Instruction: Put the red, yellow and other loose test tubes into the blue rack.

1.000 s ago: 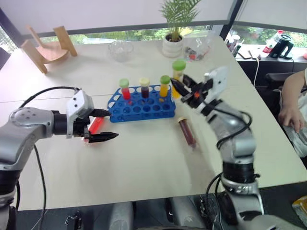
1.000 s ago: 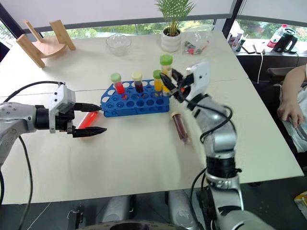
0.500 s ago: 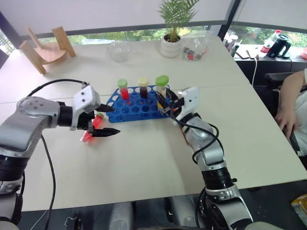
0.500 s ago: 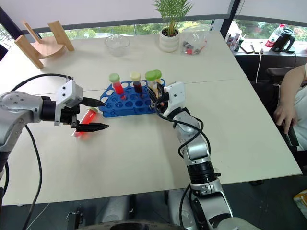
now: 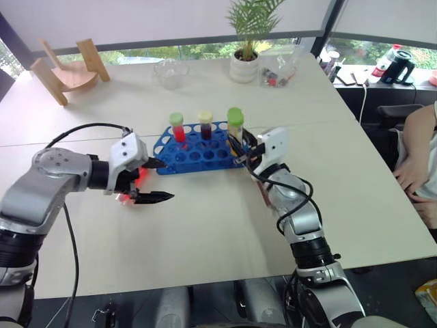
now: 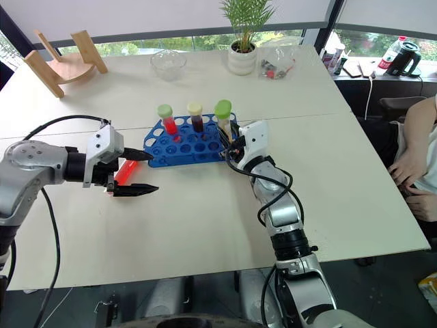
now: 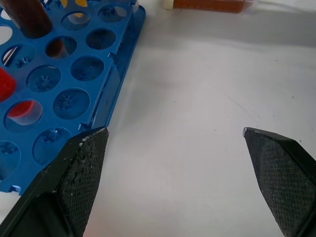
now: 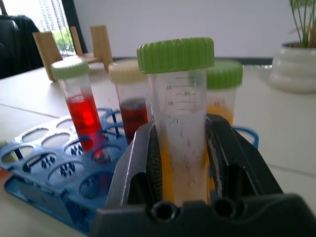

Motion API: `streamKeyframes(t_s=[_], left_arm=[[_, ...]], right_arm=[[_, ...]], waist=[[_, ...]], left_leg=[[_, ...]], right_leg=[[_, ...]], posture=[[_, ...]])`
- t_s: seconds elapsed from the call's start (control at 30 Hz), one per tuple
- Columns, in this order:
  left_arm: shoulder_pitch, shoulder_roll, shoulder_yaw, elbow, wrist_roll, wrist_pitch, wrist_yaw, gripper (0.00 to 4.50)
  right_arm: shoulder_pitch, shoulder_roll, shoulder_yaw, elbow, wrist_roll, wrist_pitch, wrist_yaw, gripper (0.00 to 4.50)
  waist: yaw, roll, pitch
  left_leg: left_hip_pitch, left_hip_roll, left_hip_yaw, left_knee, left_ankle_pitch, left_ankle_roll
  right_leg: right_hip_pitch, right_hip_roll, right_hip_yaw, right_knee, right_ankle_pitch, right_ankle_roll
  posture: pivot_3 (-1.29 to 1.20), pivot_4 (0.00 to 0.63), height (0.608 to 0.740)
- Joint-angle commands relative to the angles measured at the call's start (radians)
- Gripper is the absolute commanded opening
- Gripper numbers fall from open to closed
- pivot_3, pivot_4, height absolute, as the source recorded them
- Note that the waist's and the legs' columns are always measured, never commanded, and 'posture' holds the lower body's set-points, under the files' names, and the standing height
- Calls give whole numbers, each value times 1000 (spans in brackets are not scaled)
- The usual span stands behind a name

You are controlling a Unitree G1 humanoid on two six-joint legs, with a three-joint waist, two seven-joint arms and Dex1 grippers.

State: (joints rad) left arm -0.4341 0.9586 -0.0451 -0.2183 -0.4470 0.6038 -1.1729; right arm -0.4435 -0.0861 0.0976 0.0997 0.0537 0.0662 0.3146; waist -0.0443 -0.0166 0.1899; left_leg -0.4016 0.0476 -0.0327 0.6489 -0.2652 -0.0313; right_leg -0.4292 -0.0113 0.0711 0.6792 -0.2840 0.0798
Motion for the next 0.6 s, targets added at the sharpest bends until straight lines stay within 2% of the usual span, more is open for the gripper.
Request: streamKeyframes(t_s=[0.03,0.17,0.3,0.4,0.5,0.6], left_arm=[[-16,-1,19,-19,-3,-4,4,4500],[-19,-5,17,-22,-2,-1,7,4500],[-19,-5,20,-25,-5,4,9,4500],[-23,-11,38,-25,-25,19,17,4500],[-34,-21,55,-41,-56,36,20,4500],[-43,-29,64,-76,-85,54,25,4500]], right_arm=[[-10,6,-10,13,0,-17,-15,837],[-14,10,-5,24,-1,-27,-17,837],[3,19,4,-19,6,-14,-17,2753],[46,-10,9,-159,28,67,10,4274],[67,-109,-23,-383,91,250,80,4403],[51,-288,-94,-546,190,522,169,4403]], waist=[[0,0,0],[0,0,0],[0,0,0],[1,0,0],[2,1,0],[5,0,0]], left_leg=[[0,0,0,0,0,0],[0,0,0,0,0,0],[1,0,0,0,0,0],[0,0,0,0,0,0],[0,0,0,0,0,0],[-1,0,-1,1,0,0]], right_leg=[[0,0,0,0,0,0],[0,0,0,1,0,0],[0,0,0,1,0,0],[0,0,0,1,0,0],[-1,0,0,1,0,0],[0,0,0,1,0,0]], posture=[[0,150,740],[0,150,740],[0,150,740],[0,150,740],[0,150,740],[0,150,740]])
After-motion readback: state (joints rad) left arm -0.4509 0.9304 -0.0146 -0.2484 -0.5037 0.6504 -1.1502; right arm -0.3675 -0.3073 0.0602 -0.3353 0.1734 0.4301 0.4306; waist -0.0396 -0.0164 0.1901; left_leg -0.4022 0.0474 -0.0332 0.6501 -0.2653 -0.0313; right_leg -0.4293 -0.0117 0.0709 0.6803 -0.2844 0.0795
